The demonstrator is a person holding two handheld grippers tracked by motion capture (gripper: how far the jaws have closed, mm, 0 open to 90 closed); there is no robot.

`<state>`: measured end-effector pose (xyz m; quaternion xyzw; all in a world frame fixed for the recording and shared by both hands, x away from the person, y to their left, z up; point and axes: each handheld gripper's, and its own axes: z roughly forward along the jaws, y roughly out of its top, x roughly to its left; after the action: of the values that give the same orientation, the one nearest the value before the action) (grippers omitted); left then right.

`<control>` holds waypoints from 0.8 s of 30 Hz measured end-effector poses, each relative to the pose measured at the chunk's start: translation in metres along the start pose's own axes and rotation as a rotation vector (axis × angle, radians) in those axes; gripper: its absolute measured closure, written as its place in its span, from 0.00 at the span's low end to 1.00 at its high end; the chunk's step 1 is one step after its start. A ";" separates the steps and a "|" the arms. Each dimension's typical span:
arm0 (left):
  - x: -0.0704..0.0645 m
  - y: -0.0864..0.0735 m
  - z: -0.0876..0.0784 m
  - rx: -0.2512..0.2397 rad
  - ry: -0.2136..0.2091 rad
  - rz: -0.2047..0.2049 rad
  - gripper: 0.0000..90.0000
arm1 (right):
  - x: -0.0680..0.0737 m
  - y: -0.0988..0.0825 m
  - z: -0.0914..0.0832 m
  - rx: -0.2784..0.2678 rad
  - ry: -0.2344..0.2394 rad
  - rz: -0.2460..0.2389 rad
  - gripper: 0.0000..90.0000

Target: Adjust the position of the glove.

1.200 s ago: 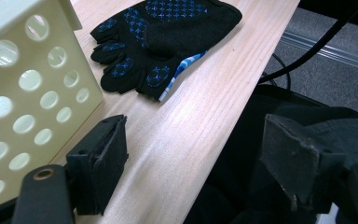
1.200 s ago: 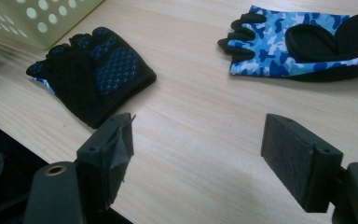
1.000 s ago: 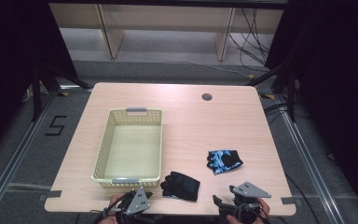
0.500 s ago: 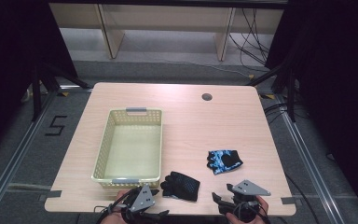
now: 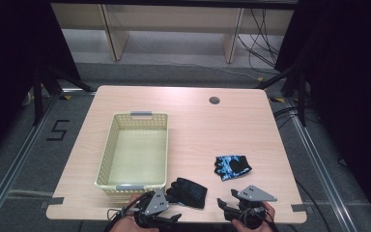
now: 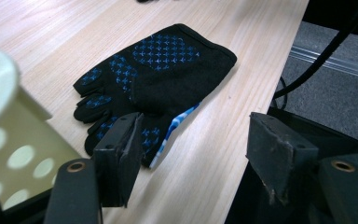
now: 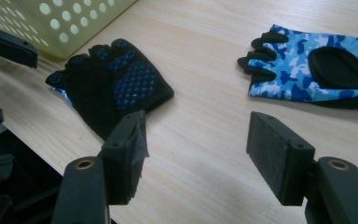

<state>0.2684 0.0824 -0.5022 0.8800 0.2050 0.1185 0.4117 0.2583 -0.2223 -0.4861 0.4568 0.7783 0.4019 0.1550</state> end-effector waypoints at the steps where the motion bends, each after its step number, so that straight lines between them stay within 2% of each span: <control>1: -0.003 0.000 0.003 -0.011 0.011 -0.027 0.40 | 0.000 0.000 0.000 0.002 -0.002 0.000 0.44; 2: -0.004 0.001 0.004 -0.005 0.027 -0.006 0.42 | 0.000 0.000 0.000 0.002 -0.007 -0.020 0.44; 3: -0.004 0.001 0.004 -0.005 0.027 -0.006 0.43 | 0.000 0.001 0.000 0.007 -0.007 -0.024 0.44; 5: -0.003 0.003 0.008 0.005 0.055 -0.006 0.47 | 0.001 0.000 0.002 0.005 -0.001 -0.022 0.44; 6: -0.002 0.003 0.008 0.019 0.053 0.001 0.47 | 0.002 0.001 0.002 0.007 0.006 -0.014 0.44; 7: -0.001 0.003 0.010 0.013 0.060 0.008 0.49 | 0.003 0.001 0.002 0.008 0.008 -0.011 0.44; 10: -0.002 0.004 0.012 0.034 0.065 0.002 0.51 | 0.003 0.001 0.004 0.005 0.005 -0.019 0.44; 11: 0.000 0.004 0.013 0.038 0.076 0.022 0.52 | 0.003 0.001 0.004 0.010 0.009 -0.016 0.44; 13: -0.001 0.003 0.014 0.037 0.075 0.006 0.54 | 0.004 0.002 0.004 0.017 0.008 -0.023 0.44; 15: 0.001 0.002 0.015 0.055 0.083 0.018 0.58 | 0.003 0.003 0.006 0.008 0.003 -0.037 0.44; 17: 0.003 0.001 0.015 0.076 0.088 0.035 0.61 | 0.006 0.004 0.008 0.011 0.006 -0.020 0.45; 18: 0.002 0.001 0.015 0.074 0.093 0.042 0.62 | 0.005 0.006 0.009 0.005 0.008 -0.040 0.45; 19: 0.003 0.001 0.015 0.095 0.089 0.068 0.64 | 0.005 0.007 0.012 0.003 0.007 -0.050 0.47; 20: 0.004 0.000 0.016 0.081 0.095 0.061 0.66 | 0.005 0.010 0.015 0.011 0.017 -0.054 0.48; 22: 0.004 0.000 0.016 0.098 0.095 0.078 0.72 | 0.005 0.014 0.022 0.011 0.032 -0.050 0.52; 24: 0.005 -0.001 0.016 0.094 0.086 0.074 0.75 | 0.005 0.018 0.030 0.013 0.056 -0.046 0.53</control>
<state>0.2790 0.0742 -0.5127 0.8994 0.1951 0.1617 0.3561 0.2839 -0.1989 -0.4905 0.4283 0.7954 0.4057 0.1394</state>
